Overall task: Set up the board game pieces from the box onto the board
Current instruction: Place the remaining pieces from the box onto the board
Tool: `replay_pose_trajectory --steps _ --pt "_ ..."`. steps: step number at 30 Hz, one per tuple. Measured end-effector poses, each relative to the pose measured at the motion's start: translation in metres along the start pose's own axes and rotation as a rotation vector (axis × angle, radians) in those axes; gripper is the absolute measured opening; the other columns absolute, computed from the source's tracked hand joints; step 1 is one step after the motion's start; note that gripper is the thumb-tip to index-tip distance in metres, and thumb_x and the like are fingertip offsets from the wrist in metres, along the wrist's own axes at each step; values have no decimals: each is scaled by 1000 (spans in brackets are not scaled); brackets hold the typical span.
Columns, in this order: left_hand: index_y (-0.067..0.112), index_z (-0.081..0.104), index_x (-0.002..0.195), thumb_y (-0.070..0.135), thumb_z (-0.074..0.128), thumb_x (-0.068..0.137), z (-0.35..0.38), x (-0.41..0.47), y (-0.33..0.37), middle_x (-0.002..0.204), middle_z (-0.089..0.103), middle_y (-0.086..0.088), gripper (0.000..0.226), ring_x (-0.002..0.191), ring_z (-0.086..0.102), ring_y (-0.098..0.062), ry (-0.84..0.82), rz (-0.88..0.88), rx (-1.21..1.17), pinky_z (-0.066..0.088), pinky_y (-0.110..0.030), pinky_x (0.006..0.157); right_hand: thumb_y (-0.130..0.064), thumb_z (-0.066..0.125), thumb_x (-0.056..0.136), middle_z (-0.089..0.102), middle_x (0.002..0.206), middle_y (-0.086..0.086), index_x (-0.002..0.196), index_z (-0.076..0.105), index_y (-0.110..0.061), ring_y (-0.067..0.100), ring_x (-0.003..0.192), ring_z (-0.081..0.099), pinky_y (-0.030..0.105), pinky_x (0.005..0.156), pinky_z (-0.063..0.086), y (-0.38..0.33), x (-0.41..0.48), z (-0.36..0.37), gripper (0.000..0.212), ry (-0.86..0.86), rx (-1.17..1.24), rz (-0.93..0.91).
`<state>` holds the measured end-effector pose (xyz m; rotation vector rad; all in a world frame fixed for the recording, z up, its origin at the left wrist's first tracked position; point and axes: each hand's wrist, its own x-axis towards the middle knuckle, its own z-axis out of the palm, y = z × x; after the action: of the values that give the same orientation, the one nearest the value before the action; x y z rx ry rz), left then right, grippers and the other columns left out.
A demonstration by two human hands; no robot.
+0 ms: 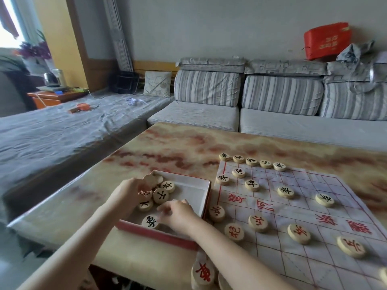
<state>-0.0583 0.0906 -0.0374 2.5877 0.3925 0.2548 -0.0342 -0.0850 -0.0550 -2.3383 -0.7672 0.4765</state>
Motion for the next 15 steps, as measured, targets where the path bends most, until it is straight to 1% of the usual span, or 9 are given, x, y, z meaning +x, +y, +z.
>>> replay_pose_trajectory --steps 2,4,6,8,10,11,13,14,15 --pt "23 71 88 26 77 71 3 -5 -7 85 69 4 18 83 65 -16 41 19 -18 49 -26 75 -40 57 88 48 124 9 125 57 -26 29 125 31 35 107 29 -4 2 10 40 15 -71 -7" --pt "24 71 90 29 77 70 8 -7 -11 89 66 1 20 84 63 -18 102 53 11 45 -26 74 -39 57 88 45 124 8 123 59 -27 29 125 29 34 106 27 -5 3 15 38 11 -82 -7" --pt "24 71 95 28 77 70 11 -7 -13 94 65 -2 27 87 61 -20 140 72 1 43 -27 76 -39 59 87 43 125 7 123 59 -26 27 126 28 34 107 26 -4 4 17 38 -10 -49 -8" --pt "23 68 104 26 77 70 13 -6 -14 101 64 -4 35 95 57 -23 140 74 -3 43 -29 82 -39 61 86 43 126 7 123 58 -23 26 126 29 35 108 27 -4 3 17 40 -19 -55 -33" --pt "24 64 112 28 74 73 15 -4 -15 106 63 -3 41 101 51 -23 123 77 51 40 -30 86 -35 66 83 50 125 6 119 57 -18 23 120 39 32 102 35 -3 3 14 41 -1 -1 -51" --pt "25 62 115 29 72 74 16 -3 -14 108 62 -2 42 103 48 -22 121 78 84 39 -30 88 -32 69 81 54 122 6 116 56 -16 20 111 45 29 95 39 -3 2 13 40 3 60 -46" --pt "23 59 116 29 71 75 17 -2 -11 111 62 0 44 106 46 -22 133 76 123 38 -29 89 -26 70 80 58 110 2 113 53 -14 14 96 50 24 83 41 -4 -1 9 39 2 164 -35" --pt "22 58 115 28 72 73 17 -2 -9 112 62 0 45 106 46 -22 140 70 120 38 -28 89 -23 68 81 57 107 0 115 52 -15 14 95 52 23 81 42 -4 -3 8 38 11 177 -46" --pt "21 58 114 26 74 70 17 -2 -8 111 62 1 47 106 47 -22 146 63 105 38 -28 89 -19 65 83 58 109 0 118 50 -16 16 97 54 24 83 43 -4 -4 6 38 23 180 -60"
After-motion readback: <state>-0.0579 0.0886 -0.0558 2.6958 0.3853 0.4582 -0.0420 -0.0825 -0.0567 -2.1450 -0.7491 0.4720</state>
